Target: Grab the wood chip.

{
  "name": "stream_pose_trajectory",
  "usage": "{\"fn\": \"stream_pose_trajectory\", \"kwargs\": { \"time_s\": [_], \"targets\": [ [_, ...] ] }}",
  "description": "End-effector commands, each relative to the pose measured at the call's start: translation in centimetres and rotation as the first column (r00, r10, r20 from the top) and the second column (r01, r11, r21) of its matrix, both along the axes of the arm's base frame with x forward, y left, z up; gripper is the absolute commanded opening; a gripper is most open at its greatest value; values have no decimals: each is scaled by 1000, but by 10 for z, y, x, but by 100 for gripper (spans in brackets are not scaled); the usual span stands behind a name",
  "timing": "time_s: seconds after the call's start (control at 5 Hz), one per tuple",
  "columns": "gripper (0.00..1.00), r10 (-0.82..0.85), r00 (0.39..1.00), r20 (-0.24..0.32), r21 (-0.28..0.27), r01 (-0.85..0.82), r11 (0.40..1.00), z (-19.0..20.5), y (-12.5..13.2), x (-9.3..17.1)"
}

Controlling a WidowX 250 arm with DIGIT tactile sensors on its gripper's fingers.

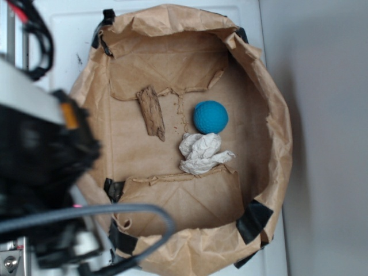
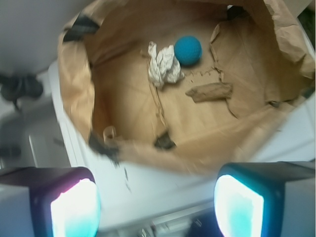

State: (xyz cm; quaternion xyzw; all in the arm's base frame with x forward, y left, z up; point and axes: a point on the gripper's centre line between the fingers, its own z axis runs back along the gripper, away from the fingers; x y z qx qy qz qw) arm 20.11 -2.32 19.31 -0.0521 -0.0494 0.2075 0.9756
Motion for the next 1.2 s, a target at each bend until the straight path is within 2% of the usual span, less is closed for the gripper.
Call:
{"fn": "stream_pose_trajectory", "kwargs": {
  "time_s": [0.0,0.4,0.6,0.8,1.0],
  "targets": [
    [100,125,992,36,-5,-124,992,-2,5,31],
    [100,125,992,36,-5,-124,992,-2,5,31],
    [100,-127,989,-78,81,133,988,-1,39,41],
    [100,-365,925,-108,102,376,921,3,74,49],
    [100,-586,800,-130,36,595,803,-4,86,59]
  ]
}}
